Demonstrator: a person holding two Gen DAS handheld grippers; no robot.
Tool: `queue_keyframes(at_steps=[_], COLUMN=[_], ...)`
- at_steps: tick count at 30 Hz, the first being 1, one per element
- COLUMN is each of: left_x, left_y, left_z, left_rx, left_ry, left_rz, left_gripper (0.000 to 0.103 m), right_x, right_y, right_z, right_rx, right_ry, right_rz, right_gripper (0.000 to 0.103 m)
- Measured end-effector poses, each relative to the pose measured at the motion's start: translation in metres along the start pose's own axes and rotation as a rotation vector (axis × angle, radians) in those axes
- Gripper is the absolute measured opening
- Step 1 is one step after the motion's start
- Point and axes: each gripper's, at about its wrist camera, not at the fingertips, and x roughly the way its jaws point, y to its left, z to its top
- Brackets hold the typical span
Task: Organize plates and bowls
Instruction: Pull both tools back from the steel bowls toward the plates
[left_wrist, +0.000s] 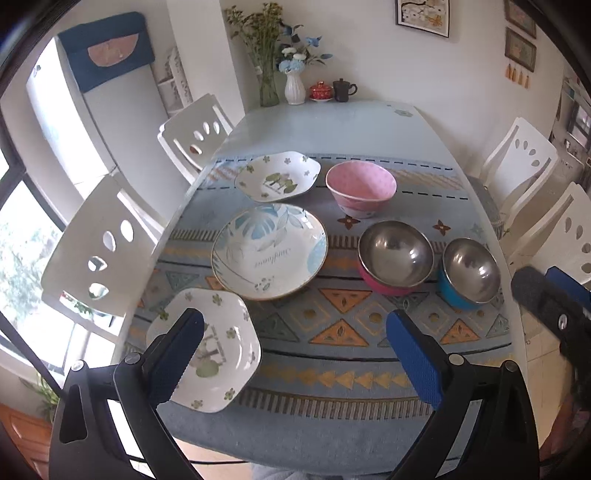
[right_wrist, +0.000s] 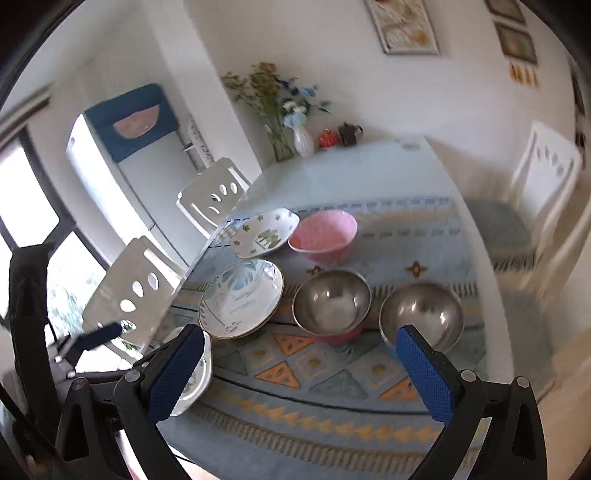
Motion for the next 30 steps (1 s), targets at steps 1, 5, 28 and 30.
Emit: queue_keyframes(at_steps=[1, 5, 28, 30], left_x=[0.001, 0.004, 0.022, 0.023], left_y=[-0.001, -0.002, -0.016, -0.013], left_z=[-0.001, -0.003, -0.015, -0.015], left_rx=[0.003, 0.003, 0.021, 0.011], left_ry=[0.004, 0.014, 0.107, 0.111], left_rz=[-0.001, -0.008, -0.046, -0.042], left_gripper=[0.099, 0.099, 0.099, 0.099], right_x=[0.002, -0.002, 0.028, 0.029], right_y=[-0.002, -0.005, -0.011, -0.009], right_z=[0.000, -0.002, -0.015, -0.016], right_rx=[0.016, 0.034, 0.001, -0.012], right_ry=[-0.002, -0.028, 0.158, 0.162], right_rz=[-0.015, -0.050, -0.267, -0.260], right_gripper=[0.103, 0.103, 0.103, 0.103])
